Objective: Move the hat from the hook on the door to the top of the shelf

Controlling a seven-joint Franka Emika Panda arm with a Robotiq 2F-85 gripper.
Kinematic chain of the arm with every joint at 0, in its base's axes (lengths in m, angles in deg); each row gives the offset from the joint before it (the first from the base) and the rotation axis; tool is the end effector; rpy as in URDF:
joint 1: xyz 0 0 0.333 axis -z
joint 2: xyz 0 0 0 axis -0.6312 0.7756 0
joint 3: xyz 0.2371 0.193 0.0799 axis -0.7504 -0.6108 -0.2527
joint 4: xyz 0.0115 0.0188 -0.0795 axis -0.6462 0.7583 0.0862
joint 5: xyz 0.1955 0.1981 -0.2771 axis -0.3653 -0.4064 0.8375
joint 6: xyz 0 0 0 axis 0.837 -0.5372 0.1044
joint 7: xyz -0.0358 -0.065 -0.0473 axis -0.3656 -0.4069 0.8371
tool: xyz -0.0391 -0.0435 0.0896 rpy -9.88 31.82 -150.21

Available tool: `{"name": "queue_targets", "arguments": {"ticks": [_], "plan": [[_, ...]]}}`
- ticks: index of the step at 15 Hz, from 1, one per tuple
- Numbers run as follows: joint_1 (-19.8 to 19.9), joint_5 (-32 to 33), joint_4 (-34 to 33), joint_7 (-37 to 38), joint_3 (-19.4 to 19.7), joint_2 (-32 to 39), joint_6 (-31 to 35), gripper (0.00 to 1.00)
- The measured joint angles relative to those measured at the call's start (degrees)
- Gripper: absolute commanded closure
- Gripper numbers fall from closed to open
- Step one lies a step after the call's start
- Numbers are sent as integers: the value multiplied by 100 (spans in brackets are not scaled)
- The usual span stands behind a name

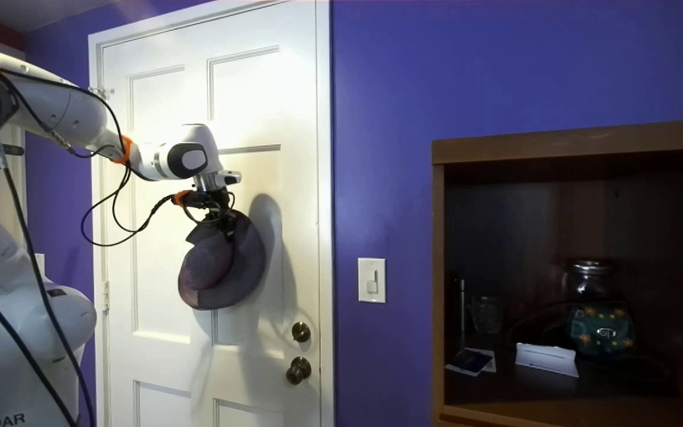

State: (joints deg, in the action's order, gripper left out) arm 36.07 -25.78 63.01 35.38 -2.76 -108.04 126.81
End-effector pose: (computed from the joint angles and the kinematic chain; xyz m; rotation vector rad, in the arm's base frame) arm 0.4075 0.0916 0.5796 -2.9890 0.0193 -0.6337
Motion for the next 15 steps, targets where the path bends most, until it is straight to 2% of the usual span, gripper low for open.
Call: {"name": "queue_targets", "arguments": {"ticks": [4,5,10,11,13,15], "plan": [[121,12,1,438,4,-112,-123,98],[122,12,2,520,3,-132,-159,93],[61,-26,36,528,-26,-95,-191,93],[61,-26,36,528,-25,-94,-191,98],[60,-26,36,528,-34,-93,-210,98],[61,-24,-7,653,-48,-126,-560,98]]}}
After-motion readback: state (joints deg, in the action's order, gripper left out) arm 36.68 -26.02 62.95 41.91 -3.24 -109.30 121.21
